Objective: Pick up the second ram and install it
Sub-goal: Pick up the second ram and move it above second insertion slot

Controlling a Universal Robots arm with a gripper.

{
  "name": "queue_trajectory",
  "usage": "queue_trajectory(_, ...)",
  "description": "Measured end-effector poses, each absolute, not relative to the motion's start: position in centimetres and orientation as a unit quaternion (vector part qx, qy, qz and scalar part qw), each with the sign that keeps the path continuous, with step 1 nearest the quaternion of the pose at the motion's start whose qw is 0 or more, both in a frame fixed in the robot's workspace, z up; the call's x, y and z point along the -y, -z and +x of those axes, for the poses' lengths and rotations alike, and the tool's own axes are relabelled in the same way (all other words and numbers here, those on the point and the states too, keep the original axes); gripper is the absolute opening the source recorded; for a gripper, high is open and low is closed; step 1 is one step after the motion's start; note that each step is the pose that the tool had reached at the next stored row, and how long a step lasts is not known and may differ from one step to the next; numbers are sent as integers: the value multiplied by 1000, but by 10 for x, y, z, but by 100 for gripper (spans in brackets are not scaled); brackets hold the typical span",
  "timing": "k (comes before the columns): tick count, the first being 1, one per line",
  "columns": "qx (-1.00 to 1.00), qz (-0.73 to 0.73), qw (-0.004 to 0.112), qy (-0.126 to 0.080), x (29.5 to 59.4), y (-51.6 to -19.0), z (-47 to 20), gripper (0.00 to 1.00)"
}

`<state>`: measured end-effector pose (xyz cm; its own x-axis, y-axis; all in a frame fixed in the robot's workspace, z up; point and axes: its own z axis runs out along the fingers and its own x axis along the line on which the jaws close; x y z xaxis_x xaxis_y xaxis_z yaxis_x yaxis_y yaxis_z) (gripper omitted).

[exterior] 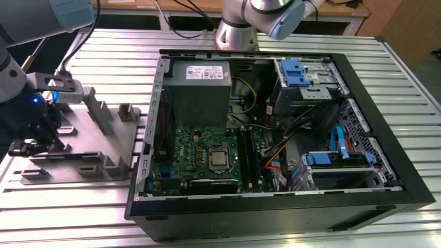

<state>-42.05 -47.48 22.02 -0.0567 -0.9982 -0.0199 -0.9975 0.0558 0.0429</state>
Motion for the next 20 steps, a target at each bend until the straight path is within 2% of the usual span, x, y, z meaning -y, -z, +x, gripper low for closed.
queue_trajectory(2, 727, 687, 7, 22, 475, -220, -421, 16)
queue_trajectory(3, 727, 687, 7, 22, 475, -220, -421, 16)
queue_trajectory(5, 727, 687, 7, 22, 475, -220, -421, 29)
queue_trajectory(6, 726, 687, 7, 22, 475, -220, -421, 29)
queue_trajectory(7, 727, 687, 7, 22, 475, -220, -421, 36)
queue_trajectory(20, 702, 711, 8, 22, 475, -215, -427, 36)
